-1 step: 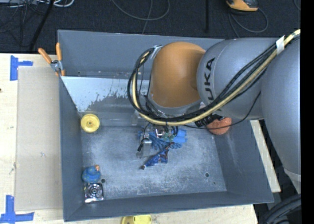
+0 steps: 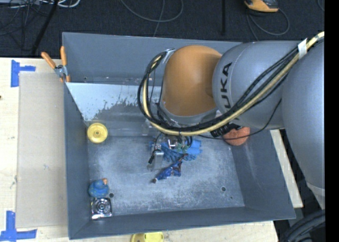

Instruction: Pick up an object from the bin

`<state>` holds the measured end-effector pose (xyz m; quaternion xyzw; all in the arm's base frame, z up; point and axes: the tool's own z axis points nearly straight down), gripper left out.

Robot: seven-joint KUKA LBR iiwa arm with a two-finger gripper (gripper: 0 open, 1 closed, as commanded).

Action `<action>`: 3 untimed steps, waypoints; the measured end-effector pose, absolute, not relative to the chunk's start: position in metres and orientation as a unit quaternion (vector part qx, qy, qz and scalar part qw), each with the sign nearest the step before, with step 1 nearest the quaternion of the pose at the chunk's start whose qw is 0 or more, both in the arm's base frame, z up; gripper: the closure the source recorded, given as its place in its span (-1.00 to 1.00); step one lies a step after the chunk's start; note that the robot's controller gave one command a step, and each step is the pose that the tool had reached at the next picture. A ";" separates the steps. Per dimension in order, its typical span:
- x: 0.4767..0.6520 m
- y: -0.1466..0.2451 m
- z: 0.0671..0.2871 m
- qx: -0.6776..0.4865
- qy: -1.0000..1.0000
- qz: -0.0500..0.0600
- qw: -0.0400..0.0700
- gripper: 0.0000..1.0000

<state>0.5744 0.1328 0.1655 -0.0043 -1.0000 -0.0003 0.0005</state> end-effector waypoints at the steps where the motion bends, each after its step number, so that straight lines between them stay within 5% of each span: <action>1: 0.524 0.108 0.158 0.031 -1.000 0.000 0.000 -1.00; 3: 0.521 0.061 0.137 0.000 -1.000 0.000 0.001 -1.00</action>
Offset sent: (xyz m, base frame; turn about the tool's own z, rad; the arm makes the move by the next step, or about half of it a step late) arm -0.0365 -0.0539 -0.0299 -0.0489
